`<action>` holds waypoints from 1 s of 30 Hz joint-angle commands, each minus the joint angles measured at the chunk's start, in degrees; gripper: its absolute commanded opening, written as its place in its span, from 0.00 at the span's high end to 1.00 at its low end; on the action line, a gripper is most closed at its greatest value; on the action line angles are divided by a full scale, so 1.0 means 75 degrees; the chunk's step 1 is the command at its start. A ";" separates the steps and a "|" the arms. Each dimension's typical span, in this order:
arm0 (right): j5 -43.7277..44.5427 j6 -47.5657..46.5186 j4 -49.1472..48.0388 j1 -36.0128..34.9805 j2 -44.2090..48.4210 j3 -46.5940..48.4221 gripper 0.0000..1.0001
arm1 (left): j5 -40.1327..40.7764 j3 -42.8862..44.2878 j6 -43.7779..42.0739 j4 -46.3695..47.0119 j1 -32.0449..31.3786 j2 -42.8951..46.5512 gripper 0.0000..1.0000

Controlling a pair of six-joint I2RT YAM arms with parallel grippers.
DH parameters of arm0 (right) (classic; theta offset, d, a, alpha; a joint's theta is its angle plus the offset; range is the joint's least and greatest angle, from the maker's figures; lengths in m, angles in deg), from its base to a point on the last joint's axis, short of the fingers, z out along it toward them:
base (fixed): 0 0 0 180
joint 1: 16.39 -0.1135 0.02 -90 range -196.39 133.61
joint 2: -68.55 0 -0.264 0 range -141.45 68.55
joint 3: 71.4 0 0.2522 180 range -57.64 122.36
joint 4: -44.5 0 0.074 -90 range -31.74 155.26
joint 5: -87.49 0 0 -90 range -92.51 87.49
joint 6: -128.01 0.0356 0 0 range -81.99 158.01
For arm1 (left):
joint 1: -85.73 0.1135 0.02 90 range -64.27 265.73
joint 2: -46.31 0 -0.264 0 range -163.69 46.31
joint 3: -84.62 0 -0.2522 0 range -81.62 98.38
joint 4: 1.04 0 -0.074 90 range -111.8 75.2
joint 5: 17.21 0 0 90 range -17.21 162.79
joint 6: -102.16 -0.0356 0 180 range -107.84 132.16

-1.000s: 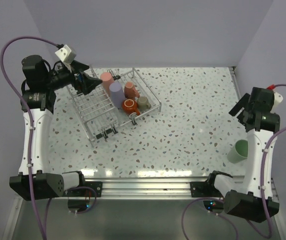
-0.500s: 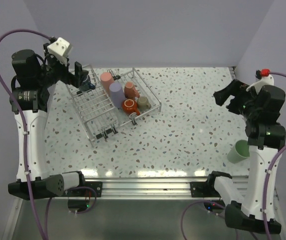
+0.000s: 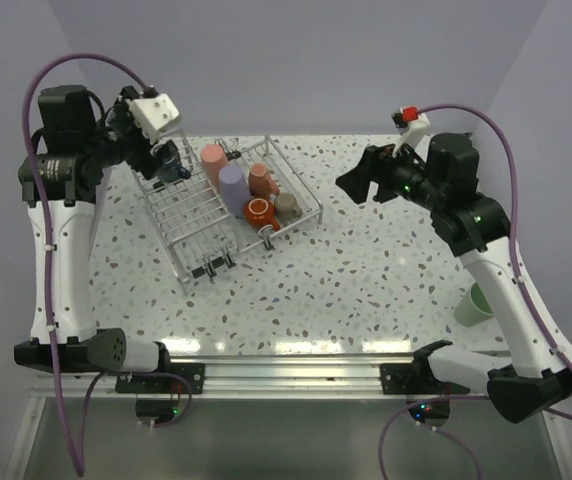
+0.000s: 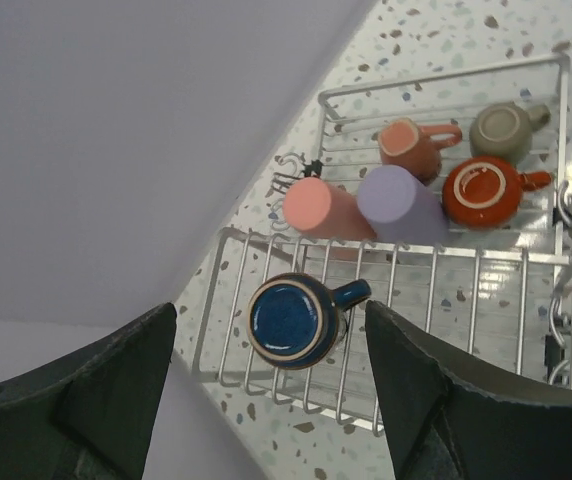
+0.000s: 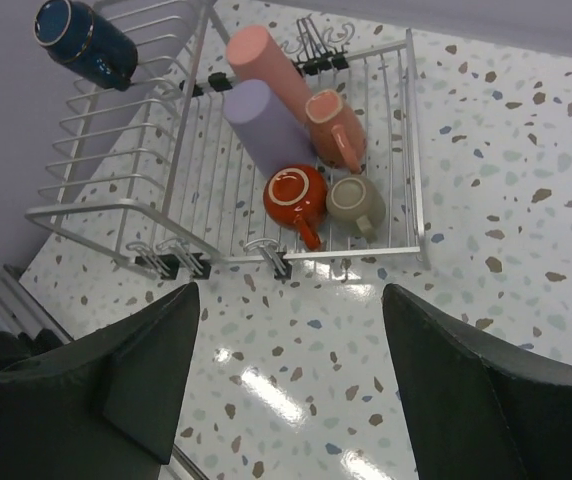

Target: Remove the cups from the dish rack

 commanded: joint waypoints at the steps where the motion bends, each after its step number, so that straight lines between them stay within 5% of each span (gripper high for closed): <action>1: 0.0113 -0.0307 -0.0582 -0.0314 -0.0208 0.0250 0.22 | 0.0307 0.0444 -0.2666 -0.2047 -0.0914 -0.0262 0.21; 6: 0.0136 -0.0318 -0.0630 -0.0607 -0.0431 0.0075 0.21 | 0.0800 0.0117 -0.4203 -0.2823 -0.1886 -0.0333 0.20; 15: 0.0264 -0.0225 -0.0747 -0.0760 -0.0244 -0.0499 0.20 | 0.3542 -0.1021 -0.5939 -0.2823 -0.3188 -0.0483 0.20; 30: 0.0534 -0.0119 -0.0747 -0.0807 0.0026 -0.0899 0.19 | 0.5255 -0.0376 -0.6561 -0.2811 -0.3248 -0.1410 0.31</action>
